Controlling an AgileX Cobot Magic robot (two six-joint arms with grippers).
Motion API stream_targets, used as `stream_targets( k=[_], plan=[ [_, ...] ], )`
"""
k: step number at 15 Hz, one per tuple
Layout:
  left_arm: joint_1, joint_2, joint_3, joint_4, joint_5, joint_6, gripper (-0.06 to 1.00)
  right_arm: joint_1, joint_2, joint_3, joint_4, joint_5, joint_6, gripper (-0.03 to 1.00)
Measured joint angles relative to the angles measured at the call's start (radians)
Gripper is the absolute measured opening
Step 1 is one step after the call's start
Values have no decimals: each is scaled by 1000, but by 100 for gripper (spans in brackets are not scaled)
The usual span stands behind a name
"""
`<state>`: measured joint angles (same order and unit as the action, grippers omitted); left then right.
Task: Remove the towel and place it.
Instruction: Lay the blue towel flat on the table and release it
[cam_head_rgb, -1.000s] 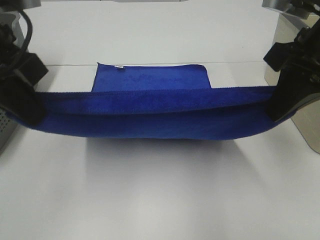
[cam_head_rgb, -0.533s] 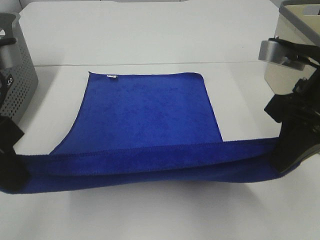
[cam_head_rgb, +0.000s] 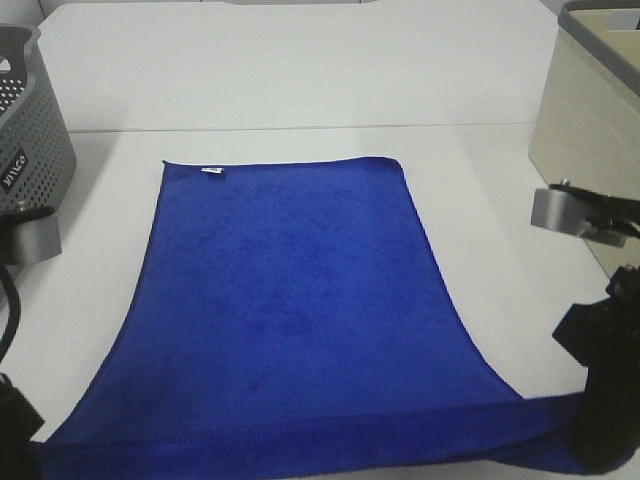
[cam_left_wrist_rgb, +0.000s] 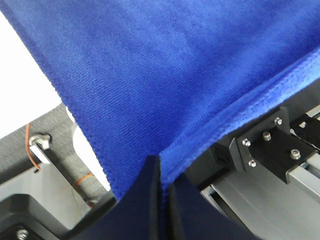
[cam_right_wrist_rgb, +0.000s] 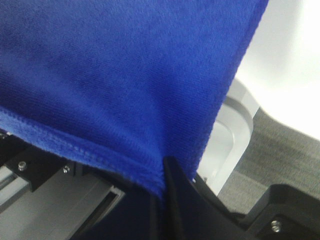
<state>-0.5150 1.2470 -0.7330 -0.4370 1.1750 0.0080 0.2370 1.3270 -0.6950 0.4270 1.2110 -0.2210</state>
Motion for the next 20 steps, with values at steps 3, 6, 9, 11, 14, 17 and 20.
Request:
stream_targets(
  k=[3,6,9,11,14,17,20],
  plan=[
    [0,0,76,-41,-4,-1,0,0,-1,90,23,-2,-5,2],
    [0,-1,112,-54,-4,-1,0,0,0,143,47,-3,-6,2],
    [0,19,113,-49,-4,0,0,0,44,155,67,-4,-7,2],
    [0,61,115,-47,-2,15,0,0,86,158,73,-4,-12,2],
    [0,145,115,-50,-3,55,0,0,164,160,76,-14,-17,2],
    [0,252,115,-58,-5,95,0,0,259,159,81,-17,-37,2],
    [0,360,114,-65,-26,123,0,0,348,159,90,-43,-58,2]
  ],
)
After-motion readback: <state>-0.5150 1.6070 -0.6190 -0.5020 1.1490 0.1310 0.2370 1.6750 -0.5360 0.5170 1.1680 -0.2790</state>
